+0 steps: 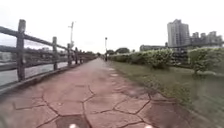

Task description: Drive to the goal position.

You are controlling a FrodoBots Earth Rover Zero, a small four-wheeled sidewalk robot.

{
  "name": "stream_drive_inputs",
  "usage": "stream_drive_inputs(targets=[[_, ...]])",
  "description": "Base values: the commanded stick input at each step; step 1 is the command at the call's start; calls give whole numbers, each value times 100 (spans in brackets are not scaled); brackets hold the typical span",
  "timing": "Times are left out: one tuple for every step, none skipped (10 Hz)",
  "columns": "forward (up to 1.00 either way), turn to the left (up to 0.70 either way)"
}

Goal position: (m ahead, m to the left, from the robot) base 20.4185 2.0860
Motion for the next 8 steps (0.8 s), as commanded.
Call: stream_drive_inputs(targets=[[91,0],[91,0],[91,0],[91,0],[91,0],[91,0],[91,0],[91,0]])
